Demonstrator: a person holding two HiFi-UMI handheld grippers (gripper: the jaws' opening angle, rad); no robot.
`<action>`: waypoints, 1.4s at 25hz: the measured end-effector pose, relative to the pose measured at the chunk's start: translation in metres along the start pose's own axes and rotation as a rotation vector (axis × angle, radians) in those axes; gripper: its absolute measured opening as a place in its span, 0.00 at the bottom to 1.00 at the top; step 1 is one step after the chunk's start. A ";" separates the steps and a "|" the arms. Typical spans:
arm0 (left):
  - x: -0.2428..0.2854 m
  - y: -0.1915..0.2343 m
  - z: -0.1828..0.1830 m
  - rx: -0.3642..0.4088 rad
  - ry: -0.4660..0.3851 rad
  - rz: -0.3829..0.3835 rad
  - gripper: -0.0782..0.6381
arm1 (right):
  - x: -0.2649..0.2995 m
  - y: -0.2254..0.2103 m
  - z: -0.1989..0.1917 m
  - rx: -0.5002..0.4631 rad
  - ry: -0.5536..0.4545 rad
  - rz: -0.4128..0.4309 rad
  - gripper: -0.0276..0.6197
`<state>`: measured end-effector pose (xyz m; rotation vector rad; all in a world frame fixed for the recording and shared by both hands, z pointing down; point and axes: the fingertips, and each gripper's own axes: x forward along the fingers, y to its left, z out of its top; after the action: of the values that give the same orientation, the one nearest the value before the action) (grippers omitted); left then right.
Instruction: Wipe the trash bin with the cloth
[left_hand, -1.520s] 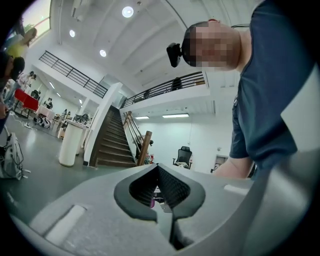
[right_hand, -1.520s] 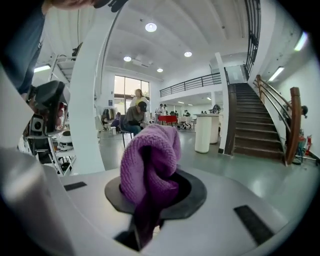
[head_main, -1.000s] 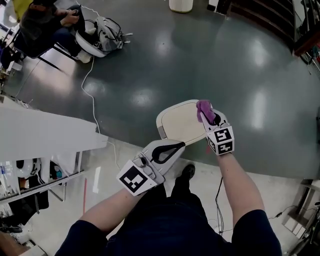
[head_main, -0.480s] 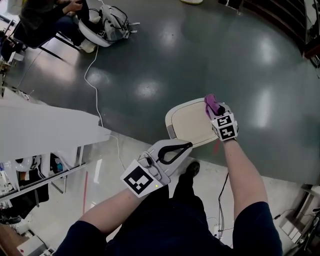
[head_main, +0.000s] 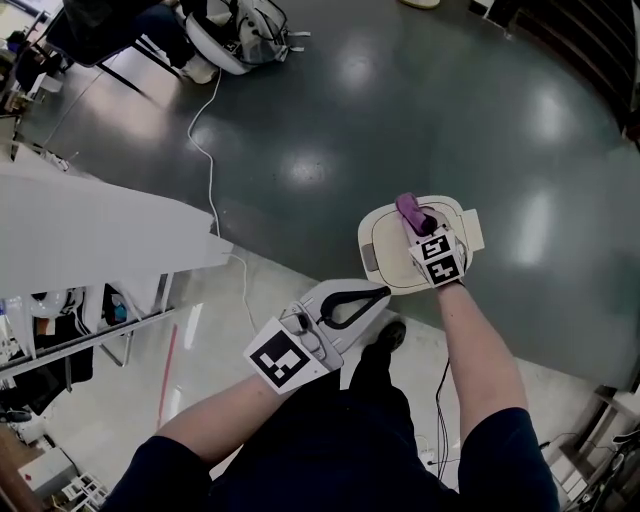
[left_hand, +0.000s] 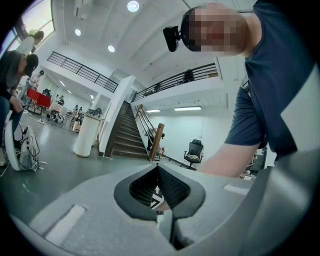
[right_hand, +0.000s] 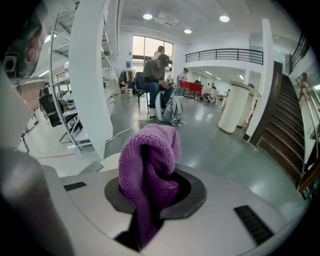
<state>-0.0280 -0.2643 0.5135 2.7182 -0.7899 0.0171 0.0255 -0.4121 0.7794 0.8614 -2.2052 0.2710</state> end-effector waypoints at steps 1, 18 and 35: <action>-0.004 0.000 -0.002 -0.001 -0.001 0.004 0.11 | 0.005 0.015 0.004 -0.014 -0.006 0.020 0.16; 0.010 -0.043 -0.017 -0.020 0.017 -0.007 0.11 | -0.023 0.062 -0.016 -0.105 -0.043 0.061 0.16; 0.073 -0.111 -0.038 0.005 0.092 -0.150 0.11 | -0.118 -0.077 -0.154 0.160 0.023 -0.218 0.16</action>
<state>0.0945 -0.2023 0.5243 2.7517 -0.5590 0.1105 0.2218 -0.3449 0.7993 1.1711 -2.0674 0.3521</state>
